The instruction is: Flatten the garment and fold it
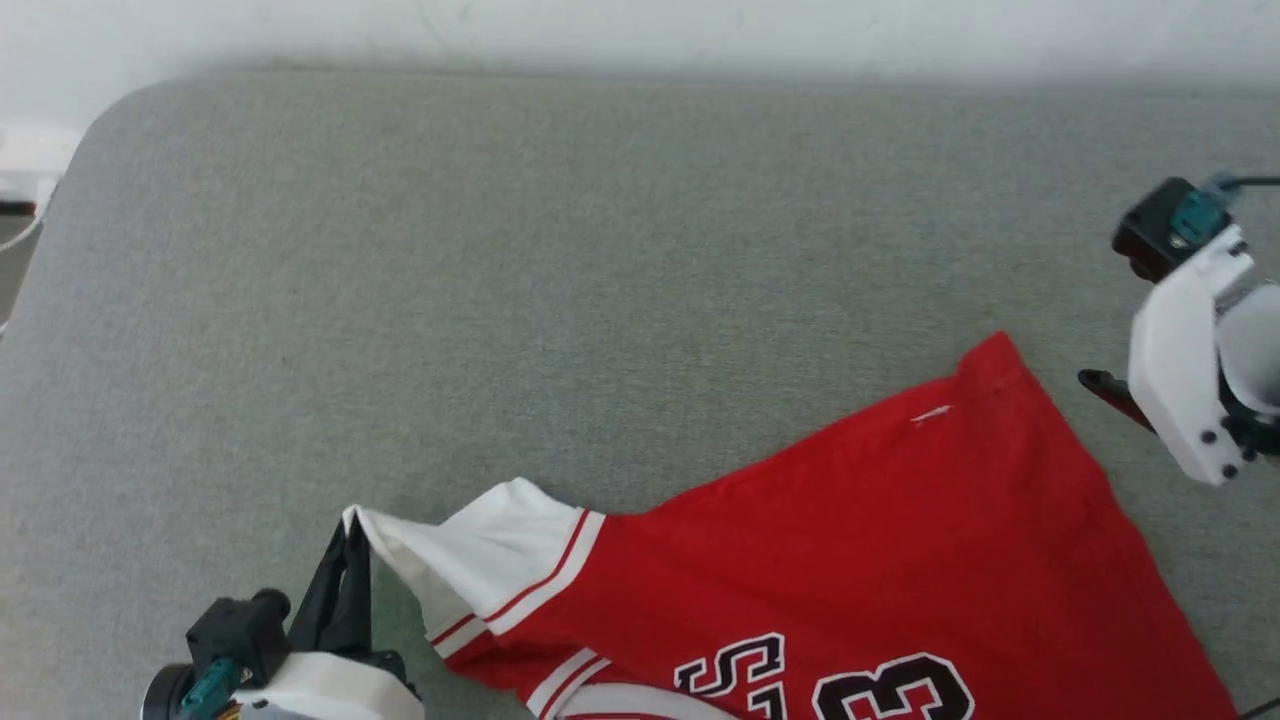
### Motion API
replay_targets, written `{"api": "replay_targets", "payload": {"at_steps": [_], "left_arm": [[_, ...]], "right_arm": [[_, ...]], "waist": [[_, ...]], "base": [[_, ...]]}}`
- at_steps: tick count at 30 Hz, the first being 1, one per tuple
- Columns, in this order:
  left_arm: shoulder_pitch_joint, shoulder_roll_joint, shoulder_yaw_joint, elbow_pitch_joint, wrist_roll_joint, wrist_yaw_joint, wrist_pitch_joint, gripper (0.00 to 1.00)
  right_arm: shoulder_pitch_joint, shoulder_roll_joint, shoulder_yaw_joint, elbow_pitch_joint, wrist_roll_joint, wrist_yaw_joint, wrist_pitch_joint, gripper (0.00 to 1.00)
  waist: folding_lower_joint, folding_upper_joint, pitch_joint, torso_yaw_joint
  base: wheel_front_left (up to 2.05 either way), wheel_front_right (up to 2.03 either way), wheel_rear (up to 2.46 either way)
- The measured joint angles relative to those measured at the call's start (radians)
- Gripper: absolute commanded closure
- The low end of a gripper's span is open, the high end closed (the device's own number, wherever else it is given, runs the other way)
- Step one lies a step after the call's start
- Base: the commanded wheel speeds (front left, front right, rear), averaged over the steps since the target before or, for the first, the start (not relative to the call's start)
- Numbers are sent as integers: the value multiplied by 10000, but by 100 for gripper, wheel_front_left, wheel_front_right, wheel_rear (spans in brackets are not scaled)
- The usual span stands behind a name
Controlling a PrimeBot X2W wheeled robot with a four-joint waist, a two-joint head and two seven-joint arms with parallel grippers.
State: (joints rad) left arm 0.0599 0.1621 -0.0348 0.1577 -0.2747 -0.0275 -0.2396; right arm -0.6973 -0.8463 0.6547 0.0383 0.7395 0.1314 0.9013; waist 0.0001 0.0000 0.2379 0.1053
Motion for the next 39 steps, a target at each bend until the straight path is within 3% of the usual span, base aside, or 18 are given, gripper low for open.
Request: {"api": "replay_targets", "payload": {"at_steps": [7, 16, 17, 22, 29, 34, 39], "left_arm": [[-478, -176, -251, 207, 6, -155, -88, 100], [-714, -324, -326, 468, 23, -238, -163, 100], [-720, -324, -320, 493, 27, -242, -163, 100], [-714, -316, -219, 585, 33, -242, -173, 100], [-665, -190, 178, 382, 222, -215, -173, 100], [-943, 138, 581, -159, 412, -153, -173, 100], [-2035, 506, 662, -871, 570, -155, -173, 100]], "right_arm": [[-848, 1262, 633, 2711, 10, 0, -146, 0], [-1011, 1616, 1384, 4050, 454, 0, -1181, 0], [-1020, 1586, 1442, 4069, 571, 0, -1298, 98], [-1018, 1475, 1783, 4042, 938, 0, -2360, 100], [-680, 1348, 1854, 3237, 1377, 0, -4982, 100], [-687, 1223, 1490, 2692, 1001, 2, -6650, 100], [-755, 1509, 673, 2462, 663, 2, -7988, 100]], "waist": [[1, 0, 495, 484], [-3, 0, 951, 879], [-3, 0, 965, 881], [-1, 0, 835, 771], [0, 0, 245, 411], [-1, 0, -256, 31], [-1, 0, -711, -360]], "base": [[0, 0, 0], [0, 0, 0], [0, 0, 0], [0, 0, 0], [0, 0, 0], [0, 0, 0], [0, 0, 0]]}}
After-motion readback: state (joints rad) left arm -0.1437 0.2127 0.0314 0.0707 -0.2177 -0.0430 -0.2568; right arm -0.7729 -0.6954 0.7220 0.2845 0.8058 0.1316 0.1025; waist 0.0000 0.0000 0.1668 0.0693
